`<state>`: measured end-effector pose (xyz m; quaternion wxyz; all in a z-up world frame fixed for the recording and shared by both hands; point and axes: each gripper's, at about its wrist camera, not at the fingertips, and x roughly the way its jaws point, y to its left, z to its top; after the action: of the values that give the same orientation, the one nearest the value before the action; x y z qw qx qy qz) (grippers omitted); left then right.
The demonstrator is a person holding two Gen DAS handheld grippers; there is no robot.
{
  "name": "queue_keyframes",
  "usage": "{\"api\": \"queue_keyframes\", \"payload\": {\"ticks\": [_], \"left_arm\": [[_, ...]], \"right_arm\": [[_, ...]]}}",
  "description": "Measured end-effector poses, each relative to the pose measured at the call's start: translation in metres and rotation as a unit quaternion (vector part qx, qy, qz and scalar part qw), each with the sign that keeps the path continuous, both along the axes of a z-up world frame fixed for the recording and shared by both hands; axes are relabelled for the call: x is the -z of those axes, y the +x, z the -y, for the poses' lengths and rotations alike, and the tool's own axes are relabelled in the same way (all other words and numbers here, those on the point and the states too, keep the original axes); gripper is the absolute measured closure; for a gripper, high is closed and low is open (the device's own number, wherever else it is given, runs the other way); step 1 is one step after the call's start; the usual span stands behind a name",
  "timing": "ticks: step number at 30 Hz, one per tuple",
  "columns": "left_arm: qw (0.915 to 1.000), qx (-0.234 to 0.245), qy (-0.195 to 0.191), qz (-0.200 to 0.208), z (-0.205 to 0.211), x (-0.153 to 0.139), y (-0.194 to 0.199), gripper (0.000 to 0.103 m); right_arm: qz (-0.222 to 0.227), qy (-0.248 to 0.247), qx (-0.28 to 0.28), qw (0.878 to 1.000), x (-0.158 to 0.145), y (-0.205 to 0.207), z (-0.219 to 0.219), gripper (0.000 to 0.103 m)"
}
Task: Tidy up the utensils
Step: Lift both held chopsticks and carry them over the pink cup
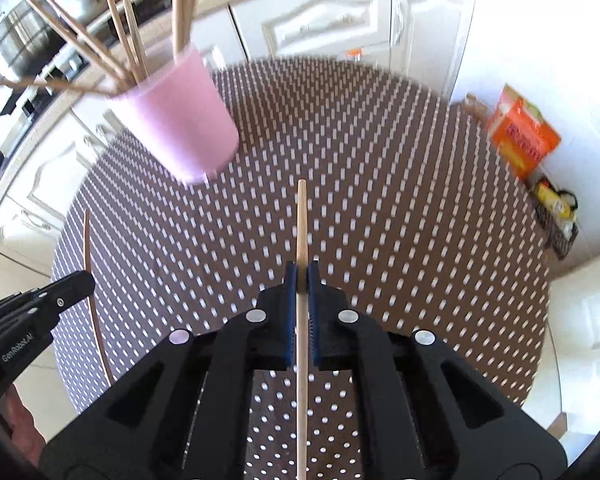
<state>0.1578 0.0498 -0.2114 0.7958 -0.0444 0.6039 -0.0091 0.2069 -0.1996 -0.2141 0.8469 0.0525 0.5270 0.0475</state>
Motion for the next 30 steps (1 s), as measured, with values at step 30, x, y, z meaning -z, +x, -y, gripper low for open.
{"api": "queue_keyframes", "payload": {"ticks": [30], "left_arm": [[0.9399, -0.050, -0.048, 0.334, 0.005, -0.231, 0.067, 0.098]], "right_arm": [[0.275, 0.083, -0.018, 0.958, -0.236, 0.017, -0.009, 0.097]]}}
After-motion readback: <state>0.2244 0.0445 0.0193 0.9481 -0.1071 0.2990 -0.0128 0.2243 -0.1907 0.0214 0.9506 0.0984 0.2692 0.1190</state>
